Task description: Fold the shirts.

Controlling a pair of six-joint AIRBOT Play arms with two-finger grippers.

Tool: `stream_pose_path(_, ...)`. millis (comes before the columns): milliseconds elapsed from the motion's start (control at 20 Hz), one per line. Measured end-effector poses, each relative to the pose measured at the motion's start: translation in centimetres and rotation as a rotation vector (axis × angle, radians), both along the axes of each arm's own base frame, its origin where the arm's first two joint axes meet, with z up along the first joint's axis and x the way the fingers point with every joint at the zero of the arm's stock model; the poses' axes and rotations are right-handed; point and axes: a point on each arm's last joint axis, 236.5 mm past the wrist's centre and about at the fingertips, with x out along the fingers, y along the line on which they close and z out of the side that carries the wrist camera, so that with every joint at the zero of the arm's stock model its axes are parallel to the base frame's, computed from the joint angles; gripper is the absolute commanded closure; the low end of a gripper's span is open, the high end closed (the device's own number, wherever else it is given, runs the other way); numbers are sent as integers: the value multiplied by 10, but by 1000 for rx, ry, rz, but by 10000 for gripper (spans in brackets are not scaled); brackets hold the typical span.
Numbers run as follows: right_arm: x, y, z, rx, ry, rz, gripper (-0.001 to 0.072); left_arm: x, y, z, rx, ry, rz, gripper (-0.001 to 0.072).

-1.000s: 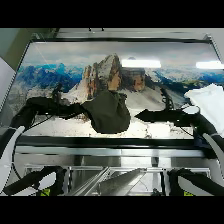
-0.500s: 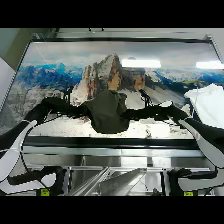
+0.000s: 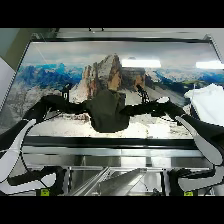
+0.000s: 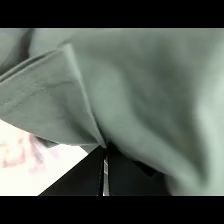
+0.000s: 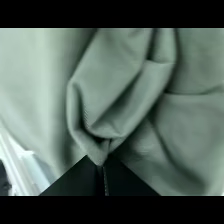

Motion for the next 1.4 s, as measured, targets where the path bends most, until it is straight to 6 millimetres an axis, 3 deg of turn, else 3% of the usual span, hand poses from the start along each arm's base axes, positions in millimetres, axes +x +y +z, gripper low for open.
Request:
stream_pose_path(100, 5, -3, 22, 18, -46, -8, 691, 10, -2, 29, -10, -71, -10, 696)
stream_pose_path(250, 12, -14, 79, 57, -172, -31, 691, 26, -5, 106, -29, -254, -25, 696)
stream_pose_path(350, 13, -23, 138, 97, -302, -58, 690, 28, -5, 170, -42, -398, -33, 696)
stream_pose_path(450, 0, -28, 212, 147, -480, -61, 690, 22, -3, 246, -57, -577, -25, 696)
stream_pose_path(550, -21, -35, 287, 196, -678, -71, 690, 4, 1, 327, -71, -781, -1, 696)
stream_pose_path(650, -52, -48, 359, 221, -894, -103, 690, -27, 7, 403, -94, -974, 30, 696)
stream_pose_path(750, -81, -60, 408, 236, -1048, -141, 690, -63, 10, 456, -114, -1117, 44, 696)
stream_pose_path(850, -102, -69, 435, 233, -1149, -170, 690, -90, 14, 486, -123, -1208, 53, 696)
stream_pose_path(950, -101, -74, 439, 207, -1181, -187, 690, -97, 17, 492, -120, -1232, 66, 696)
stream_pose_path(1050, -82, -72, 425, 175, -1148, -189, 690, -78, 18, 469, -106, -1172, 74, 696)
stream_pose_path(1200, -28, -65, 372, 105, -1021, -181, 688, -24, 18, 399, -75, -999, 88, 696)
stream_pose_path(1250, -8, -62, 349, 82, -968, -177, 647, -2, 19, 369, -58, -933, 94, 696)
stream_pose_path(1300, 12, -59, 321, 56, -909, -172, 475, 19, 19, 338, -45, -866, 101, 696)
stream_pose_path(1350, 32, -56, 289, 29, -838, -165, 442, 36, 20, 309, -33, -805, 109, 695)
stream_pose_path(1400, 49, -53, 255, 7, -766, -158, 455, 50, 21, 277, -19, -739, 110, 696)
